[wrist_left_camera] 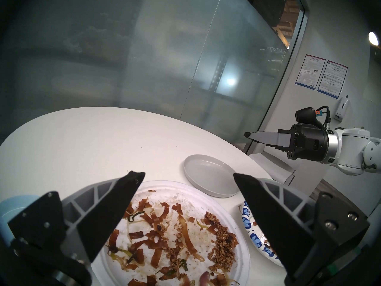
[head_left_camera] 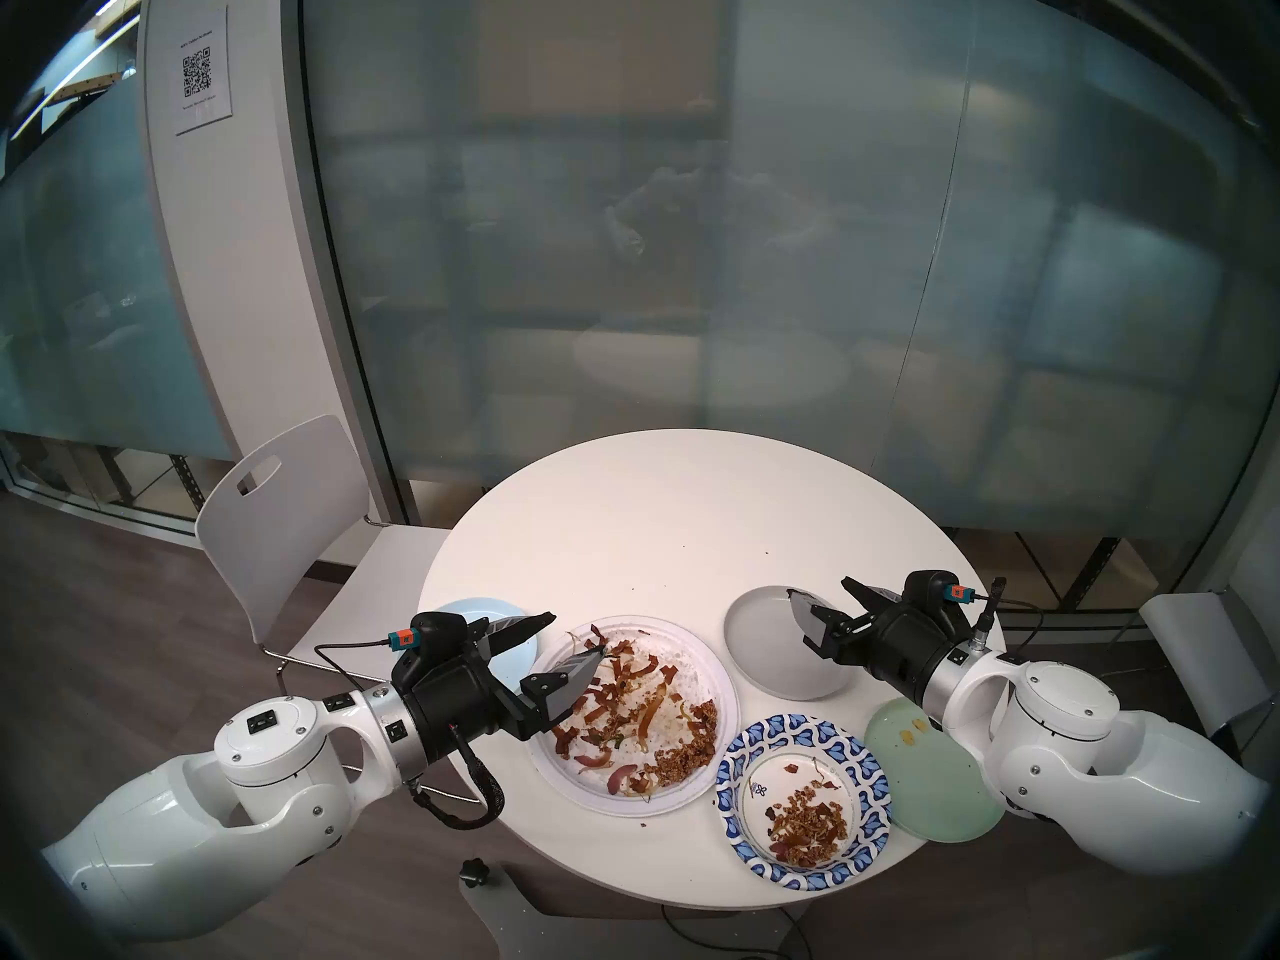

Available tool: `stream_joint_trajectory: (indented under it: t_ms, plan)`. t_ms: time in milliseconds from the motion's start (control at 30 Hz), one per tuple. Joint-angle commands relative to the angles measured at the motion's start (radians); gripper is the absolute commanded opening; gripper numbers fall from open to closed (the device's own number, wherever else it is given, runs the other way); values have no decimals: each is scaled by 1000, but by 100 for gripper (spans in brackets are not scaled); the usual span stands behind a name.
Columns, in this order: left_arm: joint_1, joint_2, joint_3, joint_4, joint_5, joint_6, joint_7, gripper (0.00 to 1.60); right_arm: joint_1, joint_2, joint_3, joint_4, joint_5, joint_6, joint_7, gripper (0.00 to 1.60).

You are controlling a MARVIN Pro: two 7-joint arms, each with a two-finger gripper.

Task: Stack the plates into one stack

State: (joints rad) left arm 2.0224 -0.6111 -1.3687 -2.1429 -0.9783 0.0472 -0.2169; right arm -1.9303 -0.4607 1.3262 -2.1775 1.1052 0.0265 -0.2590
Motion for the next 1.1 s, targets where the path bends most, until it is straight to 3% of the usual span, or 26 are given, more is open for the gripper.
stream_joint_trajectory:
  t_ms: [0,433,767,867,1067]
  plan:
    - [37,70,-84,-21,-48,24,-20,160,3,1,3,-10,0,0,0,160]
    - [171,134,-242,24,-100,27,-93,160,3,0,3,-10,0,0,1,160]
    - [246,147,-307,54,-120,30,-144,160,2,0,4,-10,0,0,1,160]
    - [238,153,-339,98,-142,43,-155,160,3,0,4,-10,0,0,1,160]
    - [206,165,-339,189,-163,59,-176,160,3,-1,4,-10,0,0,1,160]
